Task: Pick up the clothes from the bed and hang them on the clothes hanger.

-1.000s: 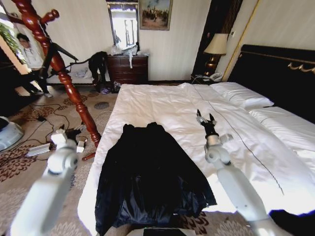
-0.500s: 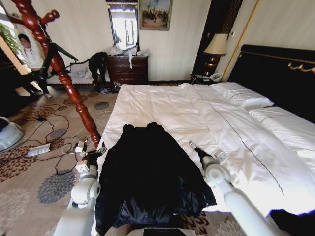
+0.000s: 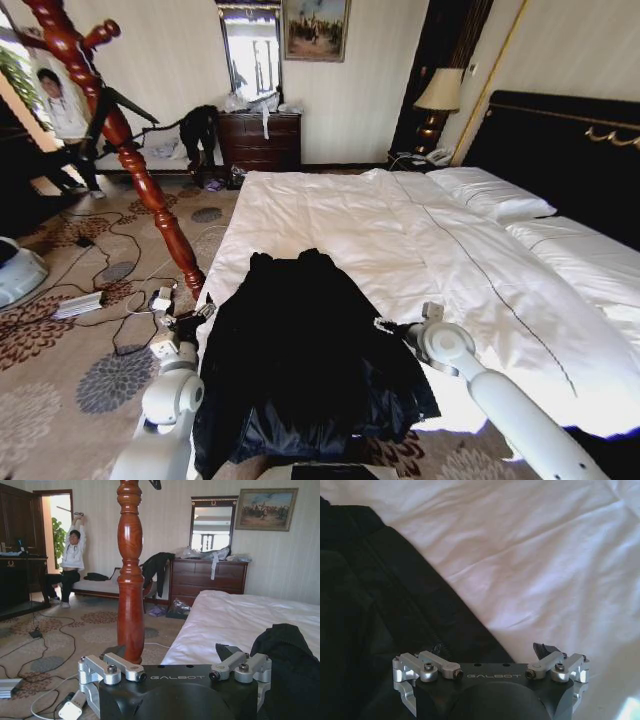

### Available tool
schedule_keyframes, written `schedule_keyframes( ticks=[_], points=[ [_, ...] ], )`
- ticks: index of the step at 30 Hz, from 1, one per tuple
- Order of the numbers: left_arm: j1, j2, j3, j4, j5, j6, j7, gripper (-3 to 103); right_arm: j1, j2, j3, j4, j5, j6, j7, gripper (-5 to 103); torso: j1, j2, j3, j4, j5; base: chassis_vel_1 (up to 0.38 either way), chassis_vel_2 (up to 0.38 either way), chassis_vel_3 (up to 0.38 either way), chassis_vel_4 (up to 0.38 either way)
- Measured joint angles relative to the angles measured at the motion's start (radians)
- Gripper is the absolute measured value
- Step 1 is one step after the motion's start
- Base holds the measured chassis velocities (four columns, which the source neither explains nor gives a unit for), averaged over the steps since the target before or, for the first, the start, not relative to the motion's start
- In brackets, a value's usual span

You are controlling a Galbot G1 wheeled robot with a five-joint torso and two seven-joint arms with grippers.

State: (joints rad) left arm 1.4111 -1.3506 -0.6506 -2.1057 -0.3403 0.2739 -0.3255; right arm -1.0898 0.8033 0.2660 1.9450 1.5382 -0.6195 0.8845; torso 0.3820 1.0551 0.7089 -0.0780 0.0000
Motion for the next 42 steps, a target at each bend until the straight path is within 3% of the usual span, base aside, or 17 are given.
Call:
schedule_keyframes(
  ticks=[5, 7, 8, 11, 16, 22, 29, 42],
  points=[
    [0.006, 0.024, -0.003, -0.007, -0.008, 0.004, -0.003, 100, -0.057, -0.033, 0.027, 0.026, -0.002, 0.028, 0.049, 100, 0.0, 0.0, 0.0, 0.0003, -0.0001, 0.0, 0.0, 0.0, 0.0],
    [0.005, 0.038, -0.001, -0.007, -0.012, 0.007, -0.005, 100, -0.112, -0.066, 0.041, 0.048, -0.011, 0.099, 0.07, 100, 0.0, 0.0, 0.0, 0.0001, -0.0001, 0.0, 0.0, 0.0, 0.0],
    [0.005, 0.038, -0.001, -0.007, -0.012, 0.007, -0.005, 100, -0.112, -0.066, 0.041, 0.048, -0.011, 0.099, 0.07, 100, 0.0, 0.0, 0.0, 0.0001, -0.0001, 0.0, 0.0, 0.0, 0.0],
    [0.003, 0.067, 0.004, -0.002, -0.024, 0.011, -0.008, 100, -0.245, -0.145, 0.092, 0.084, -0.066, 0.2, 0.091, 100, 0.0, 0.0, 0.0, -0.0003, 0.0, 0.0, 0.0, 0.0, 0.0],
    [-0.003, 0.088, 0.006, 0.003, -0.042, 0.018, -0.015, 100, -0.392, -0.205, 0.213, 0.144, -0.048, 0.215, 0.088, 100, 0.0, 0.0, 0.0, 0.0, -0.0003, 0.0, 0.0, 0.0, 0.0],
    [-0.001, 0.091, 0.006, 0.003, -0.047, 0.021, -0.02, 100, -0.475, -0.19, 0.241, 0.202, -0.012, 0.238, 0.083, 100, 0.0, 0.0, 0.0, 0.0001, 0.0, 0.0, 0.0, 0.0, 0.0],
    [0.007, 0.107, -0.003, -0.008, -0.057, 0.023, -0.023, 100, -0.497, -0.123, 0.183, 0.182, -0.067, 0.332, -0.032, 100, 0.0, 0.0, 0.0, -0.0001, 0.0001, 0.0, 0.0, 0.0, 0.0],
    [0.017, 0.112, -0.007, -0.02, -0.066, 0.026, -0.027, 100, -0.437, -0.095, 0.152, 0.112, -0.062, 0.314, -0.059, 100, 0.0, 0.0, 0.0, 0.0001, -0.0001, 0.0, 0.0, 0.0, 0.0]
  ],
)
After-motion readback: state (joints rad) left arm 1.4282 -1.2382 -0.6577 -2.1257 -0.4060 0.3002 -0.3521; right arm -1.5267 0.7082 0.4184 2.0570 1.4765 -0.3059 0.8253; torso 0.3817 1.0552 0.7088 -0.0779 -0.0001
